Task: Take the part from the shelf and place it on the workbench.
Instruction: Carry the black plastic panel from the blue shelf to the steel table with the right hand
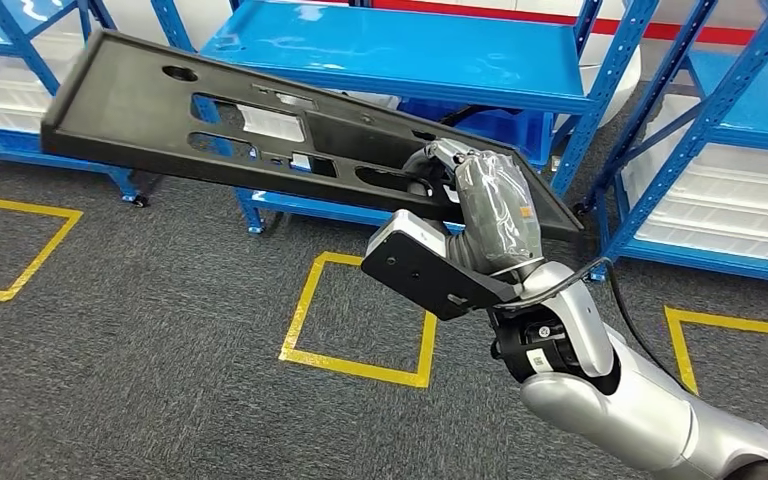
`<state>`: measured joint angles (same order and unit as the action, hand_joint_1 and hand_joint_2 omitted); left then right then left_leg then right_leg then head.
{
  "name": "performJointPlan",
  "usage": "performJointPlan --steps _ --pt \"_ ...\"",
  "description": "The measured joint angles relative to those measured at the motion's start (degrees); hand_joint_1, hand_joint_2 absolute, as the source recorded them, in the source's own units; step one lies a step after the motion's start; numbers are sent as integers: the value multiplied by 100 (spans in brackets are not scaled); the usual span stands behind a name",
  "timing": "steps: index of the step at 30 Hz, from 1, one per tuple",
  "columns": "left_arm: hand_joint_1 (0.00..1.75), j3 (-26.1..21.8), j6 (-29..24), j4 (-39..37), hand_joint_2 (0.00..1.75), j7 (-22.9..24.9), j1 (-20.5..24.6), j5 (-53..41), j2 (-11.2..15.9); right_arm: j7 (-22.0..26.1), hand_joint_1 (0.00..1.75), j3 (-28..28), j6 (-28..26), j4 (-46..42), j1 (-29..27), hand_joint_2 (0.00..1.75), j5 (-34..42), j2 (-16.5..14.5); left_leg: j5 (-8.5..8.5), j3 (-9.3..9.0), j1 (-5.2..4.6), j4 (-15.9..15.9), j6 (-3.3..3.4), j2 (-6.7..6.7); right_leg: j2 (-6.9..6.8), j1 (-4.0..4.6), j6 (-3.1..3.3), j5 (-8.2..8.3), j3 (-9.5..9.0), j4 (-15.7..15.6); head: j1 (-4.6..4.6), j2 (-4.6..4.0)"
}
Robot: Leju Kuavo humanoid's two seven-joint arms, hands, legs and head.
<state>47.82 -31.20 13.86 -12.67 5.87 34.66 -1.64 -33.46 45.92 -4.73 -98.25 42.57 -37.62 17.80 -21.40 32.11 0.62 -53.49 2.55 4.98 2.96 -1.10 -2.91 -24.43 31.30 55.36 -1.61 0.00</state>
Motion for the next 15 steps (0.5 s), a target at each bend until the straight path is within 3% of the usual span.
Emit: performJointPlan --steps 1,3,5,7,9,10,11,12,13,15 --pt "0 0 -8 0 175 -1 0 4 2 13 175 0 -5 0 1 175 -7 2 11 34 1 -8 -36 41 65 1 9 5 -34 -99 2 0" --pt "0 0 -25 0 175 -1 -10 15 13 34 175 -1 -14 0 7 175 -20 4 40 91 16 -8 -109 124 4 17 53 11 -16 -106 4 0" --pt "0 3 -35 0 175 -1 -19 25 27 45 175 -3 -17 -3 27 175 -29 2 -46 167 26 -139 -173 -3 -111 11 124 37 -10 -123 16 0" --pt "0 6 -41 0 175 -1 0 25 39 49 175 -5 -20 -9 41 175 -45 -3 -370 427 23 -716 -228 -278 -232 6 177 53 -7 -136 42 0" --pt "0 9 -41 0 175 1 18 11 46 50 175 -7 -21 -13 40 175 -65 -1 -758 833 24 -1605 -269 -401 -362 17 194 52 1 -135 57 0" --pt "0 12 -40 0 175 5 16 3 49 50 175 -7 -21 -13 39 175 -74 1 -859 973 25 -1916 -280 -420 -430 20 196 51 4 -134 58 -1" --pt "0 16 -39 0 175 13 10 -4 49 50 175 -7 -21 -13 39 175 -77 1 -832 975 26 -1953 -280 -431 -492 23 196 51 5 -134 60 -1" --pt "0 21 -38 0 175 22 6 -13 50 50 175 -7 -21 -15 40 175 -81 1 -704 845 25 -1728 -271 -455 -550 26 194 50 4 -133 60 0" --pt "0 26 -38 0 175 31 7 -19 51 50 175 -7 -21 -20 42 175 -84 1 -514 615 20 -1311 -253 -513 -606 31 191 48 -1 -133 61 0" --pt "0 37 -38 0 175 47 27 -27 55 50 175 -9 -20 -33 56 175 -91 4 -207 139 -20 -420 -181 -748 -705 60 168 38 -9 -129 59 0"
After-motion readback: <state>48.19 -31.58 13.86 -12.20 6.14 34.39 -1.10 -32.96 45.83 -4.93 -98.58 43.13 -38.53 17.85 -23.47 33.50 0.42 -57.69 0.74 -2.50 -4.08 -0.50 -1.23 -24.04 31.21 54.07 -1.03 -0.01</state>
